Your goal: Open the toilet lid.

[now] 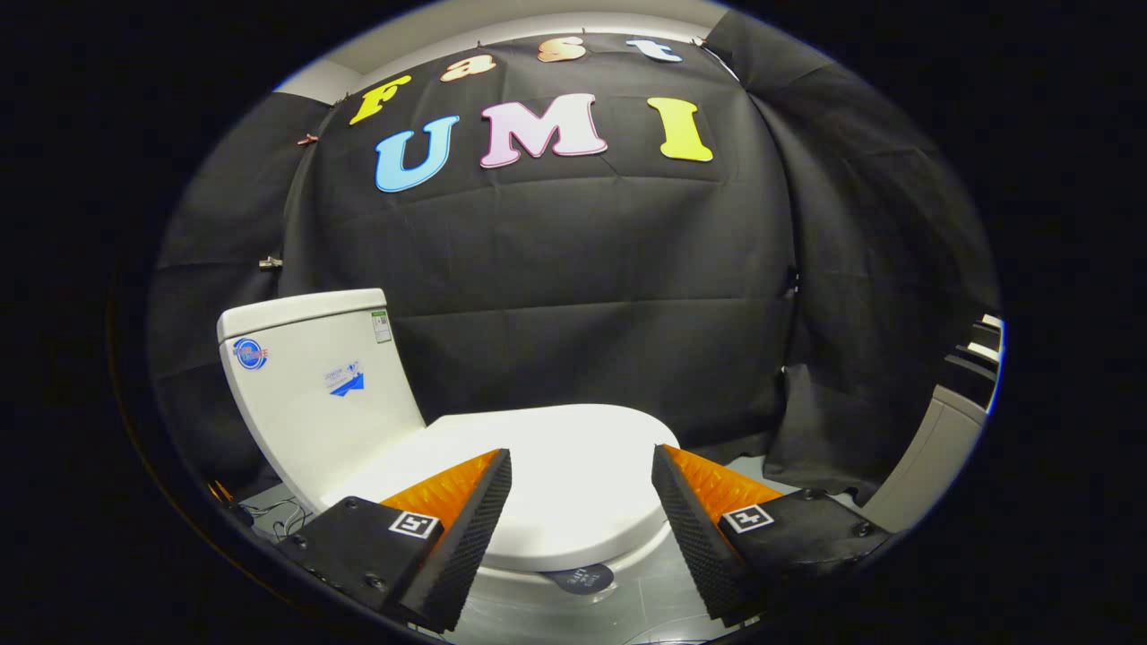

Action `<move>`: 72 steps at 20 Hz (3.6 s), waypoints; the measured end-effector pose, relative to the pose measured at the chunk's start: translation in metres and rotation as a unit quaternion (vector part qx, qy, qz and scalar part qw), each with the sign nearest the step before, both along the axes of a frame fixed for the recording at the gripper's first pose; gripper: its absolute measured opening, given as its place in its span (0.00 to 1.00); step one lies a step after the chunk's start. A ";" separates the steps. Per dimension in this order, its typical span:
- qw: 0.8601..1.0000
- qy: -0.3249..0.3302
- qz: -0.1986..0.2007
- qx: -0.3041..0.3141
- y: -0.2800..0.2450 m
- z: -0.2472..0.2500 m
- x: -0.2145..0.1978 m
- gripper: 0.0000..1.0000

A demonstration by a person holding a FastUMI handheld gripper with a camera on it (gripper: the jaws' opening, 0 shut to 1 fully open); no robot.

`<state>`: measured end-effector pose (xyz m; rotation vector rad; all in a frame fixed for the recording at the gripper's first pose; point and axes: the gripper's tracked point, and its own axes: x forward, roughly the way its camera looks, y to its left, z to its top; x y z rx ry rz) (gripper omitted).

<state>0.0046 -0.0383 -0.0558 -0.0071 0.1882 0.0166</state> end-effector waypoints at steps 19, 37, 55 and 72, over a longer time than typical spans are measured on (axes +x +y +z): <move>0.958 0.194 -0.062 0.201 -0.041 -0.119 -0.031 0.95; 0.879 0.249 -0.064 0.402 -0.014 -0.140 -0.023 0.39; 0.854 0.273 -0.058 0.439 -0.008 -0.141 -0.020 0.12; 0.852 0.270 -0.059 0.445 -0.006 -0.137 -0.017 0.05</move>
